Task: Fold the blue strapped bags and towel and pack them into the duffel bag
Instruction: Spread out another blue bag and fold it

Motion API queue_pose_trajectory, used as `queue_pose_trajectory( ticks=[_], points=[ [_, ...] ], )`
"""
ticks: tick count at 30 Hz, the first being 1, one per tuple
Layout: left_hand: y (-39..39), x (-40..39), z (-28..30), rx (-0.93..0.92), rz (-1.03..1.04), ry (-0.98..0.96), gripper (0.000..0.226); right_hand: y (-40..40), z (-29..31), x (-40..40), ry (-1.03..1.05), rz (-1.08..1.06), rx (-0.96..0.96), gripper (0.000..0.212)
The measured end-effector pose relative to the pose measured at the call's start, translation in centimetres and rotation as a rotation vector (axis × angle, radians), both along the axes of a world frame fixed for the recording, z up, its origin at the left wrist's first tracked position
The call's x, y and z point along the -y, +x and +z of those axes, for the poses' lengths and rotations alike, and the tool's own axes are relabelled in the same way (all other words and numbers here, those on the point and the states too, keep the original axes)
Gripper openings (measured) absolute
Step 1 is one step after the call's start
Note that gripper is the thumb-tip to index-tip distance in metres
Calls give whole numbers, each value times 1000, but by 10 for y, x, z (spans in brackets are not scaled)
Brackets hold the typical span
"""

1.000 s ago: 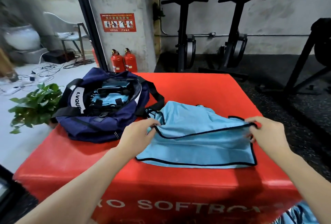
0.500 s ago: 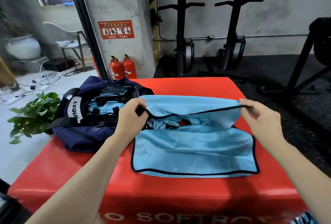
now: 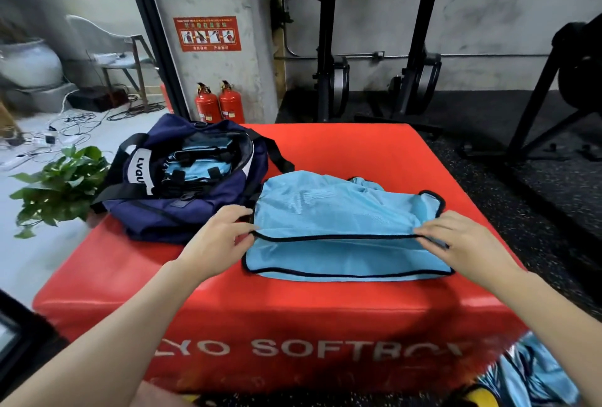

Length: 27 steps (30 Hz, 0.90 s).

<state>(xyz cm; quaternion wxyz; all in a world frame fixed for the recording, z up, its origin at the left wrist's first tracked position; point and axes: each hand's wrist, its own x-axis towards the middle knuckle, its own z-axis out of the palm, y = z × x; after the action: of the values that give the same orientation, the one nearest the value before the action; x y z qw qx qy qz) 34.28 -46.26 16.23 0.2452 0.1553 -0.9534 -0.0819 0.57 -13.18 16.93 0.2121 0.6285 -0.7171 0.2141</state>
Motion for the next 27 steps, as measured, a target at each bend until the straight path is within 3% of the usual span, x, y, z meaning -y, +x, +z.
queue_pose_trajectory(
  ticks=[7, 10, 11, 16, 21, 27],
  points=[
    [15, -10, -20, 187, 56, -56, 27, 11, -22, -15, 165, -33, -59, 36],
    [15, -20, -26, 251, 121, -102, 34, 14, -30, -17, 263, -41, -70, 18],
    [13, -25, -25, 244, 107, -141, 38, 16, -29, -17, 272, -56, -81, 10],
    [-2, -43, -18, 188, -153, -286, 35, 21, -23, -7, 279, -79, -141, 31],
    [-7, -56, -17, 195, -165, -100, 23, 23, -27, 2, 238, -54, -321, 27],
    [-5, -51, -18, 286, -102, 58, 26, 15, -27, -4, 313, -47, -290, 32]
  ],
)
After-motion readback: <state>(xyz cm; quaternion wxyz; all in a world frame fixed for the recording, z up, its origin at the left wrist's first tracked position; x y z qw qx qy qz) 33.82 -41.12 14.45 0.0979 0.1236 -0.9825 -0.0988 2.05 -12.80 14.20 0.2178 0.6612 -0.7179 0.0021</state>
